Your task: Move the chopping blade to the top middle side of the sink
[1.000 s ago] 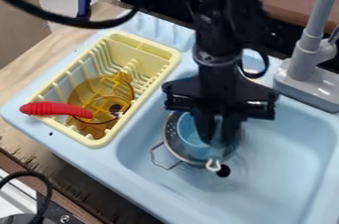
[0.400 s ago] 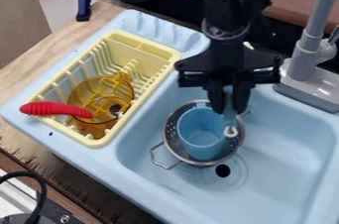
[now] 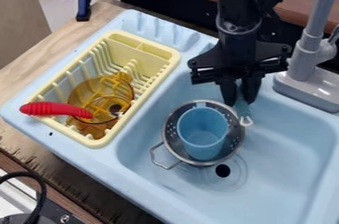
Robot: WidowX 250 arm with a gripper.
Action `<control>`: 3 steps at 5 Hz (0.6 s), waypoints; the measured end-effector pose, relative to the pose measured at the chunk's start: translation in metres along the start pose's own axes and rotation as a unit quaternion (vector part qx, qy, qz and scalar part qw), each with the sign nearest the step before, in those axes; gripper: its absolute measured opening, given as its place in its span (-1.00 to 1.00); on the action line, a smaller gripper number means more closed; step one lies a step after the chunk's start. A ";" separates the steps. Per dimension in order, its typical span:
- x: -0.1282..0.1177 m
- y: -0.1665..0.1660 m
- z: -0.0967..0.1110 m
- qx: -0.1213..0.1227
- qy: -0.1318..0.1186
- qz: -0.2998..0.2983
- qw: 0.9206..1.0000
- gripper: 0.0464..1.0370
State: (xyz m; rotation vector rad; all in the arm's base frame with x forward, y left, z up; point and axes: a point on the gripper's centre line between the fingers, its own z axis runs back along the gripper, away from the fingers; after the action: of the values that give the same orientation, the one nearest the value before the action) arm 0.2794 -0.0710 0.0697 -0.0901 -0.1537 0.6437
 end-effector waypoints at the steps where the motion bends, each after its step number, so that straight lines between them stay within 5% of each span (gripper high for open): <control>1: 0.006 -0.003 -0.002 0.004 -0.018 0.047 0.999 -0.67; 3: 0.013 -0.011 -0.010 0.015 -0.013 0.094 0.995 -0.67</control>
State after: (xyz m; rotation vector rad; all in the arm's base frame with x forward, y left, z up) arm 0.2981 -0.0727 0.0627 -0.0681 -0.1617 0.8358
